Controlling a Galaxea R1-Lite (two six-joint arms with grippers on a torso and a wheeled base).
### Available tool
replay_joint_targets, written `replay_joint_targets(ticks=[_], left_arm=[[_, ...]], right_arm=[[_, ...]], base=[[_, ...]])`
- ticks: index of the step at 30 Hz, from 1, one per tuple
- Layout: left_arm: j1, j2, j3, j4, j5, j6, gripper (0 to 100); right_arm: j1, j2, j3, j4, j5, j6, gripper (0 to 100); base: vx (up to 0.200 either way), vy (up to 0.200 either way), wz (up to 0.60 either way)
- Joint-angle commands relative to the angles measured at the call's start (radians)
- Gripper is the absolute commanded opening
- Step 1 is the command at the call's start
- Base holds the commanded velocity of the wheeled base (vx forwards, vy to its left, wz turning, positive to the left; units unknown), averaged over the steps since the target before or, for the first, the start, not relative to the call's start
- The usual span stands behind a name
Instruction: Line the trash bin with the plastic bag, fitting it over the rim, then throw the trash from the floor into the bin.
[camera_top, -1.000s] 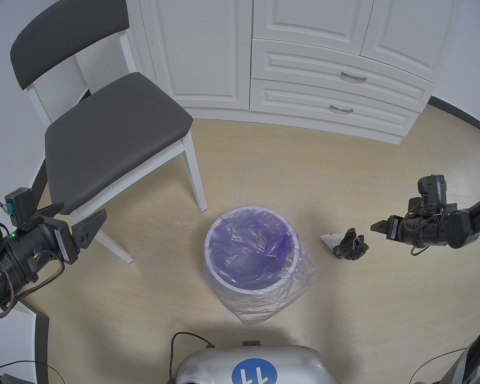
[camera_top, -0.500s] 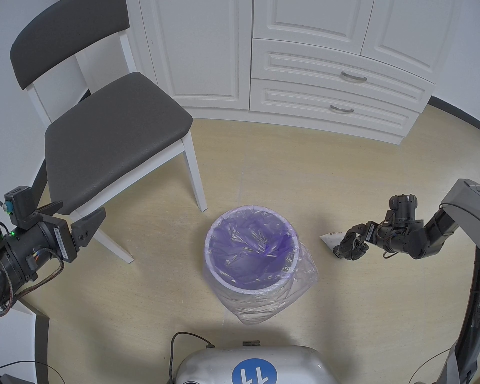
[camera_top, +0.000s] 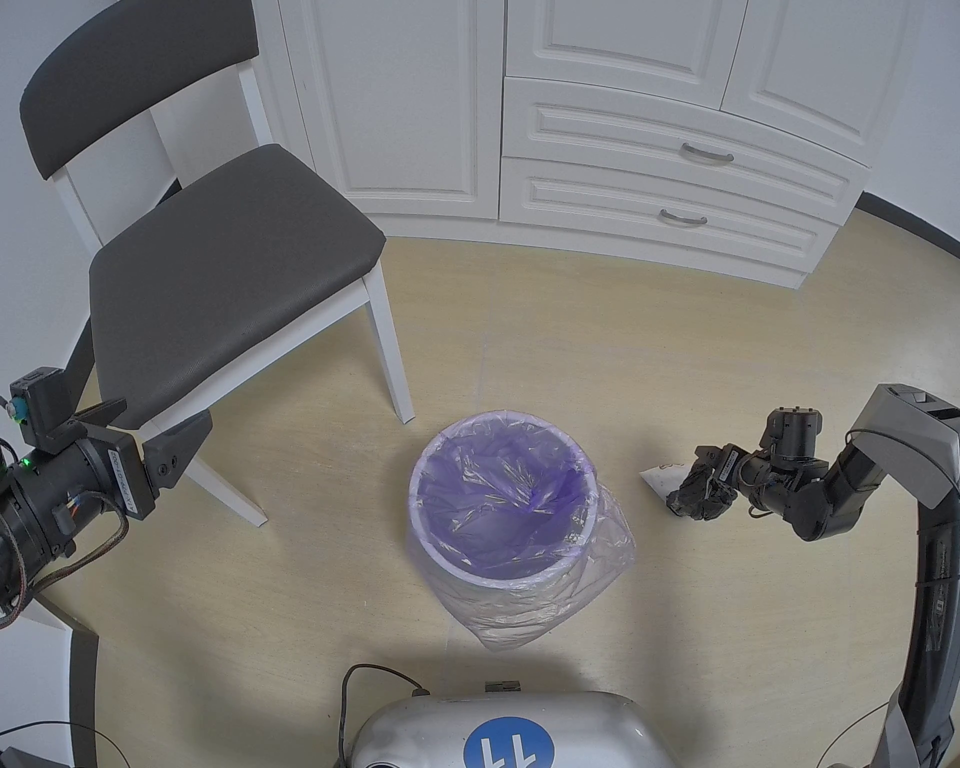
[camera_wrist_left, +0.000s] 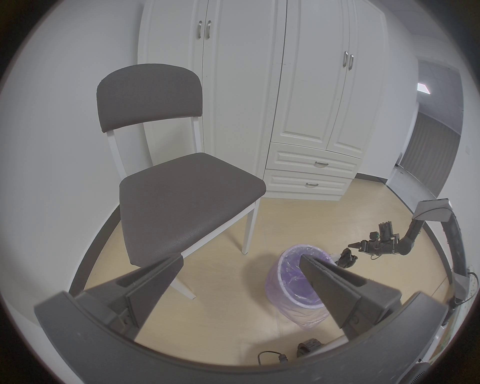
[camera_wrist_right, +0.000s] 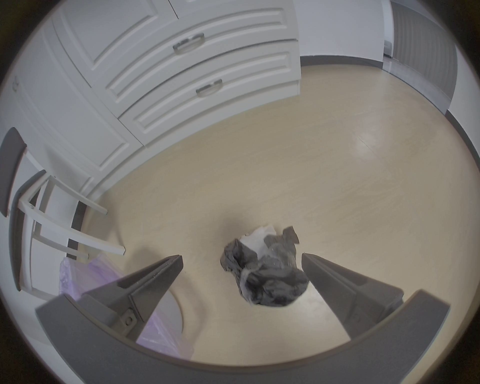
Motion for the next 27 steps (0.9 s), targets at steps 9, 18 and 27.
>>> replay_joint_targets(ticks=[9, 18, 27], left_arm=[[0.004, -0.001, 0.002, 0.000, 0.002, -0.001, 100], [0.004, -0.005, 0.006, 0.000, 0.002, 0.001, 100], [0.003, -0.008, 0.011, 0.000, 0.002, 0.001, 100]], right_arm=[[0.010, 0.154, 0.006, -0.229, -0.014, -0.001, 100], [0.016, 0.175, 0.011, -0.245, -0.017, -0.004, 100], [0.016, 0.198, 0.006, -0.245, -0.025, -0.017, 100]], base=[[0.000, 0.000, 0.00], [0.000, 0.000, 0.00], [0.000, 0.000, 0.00]])
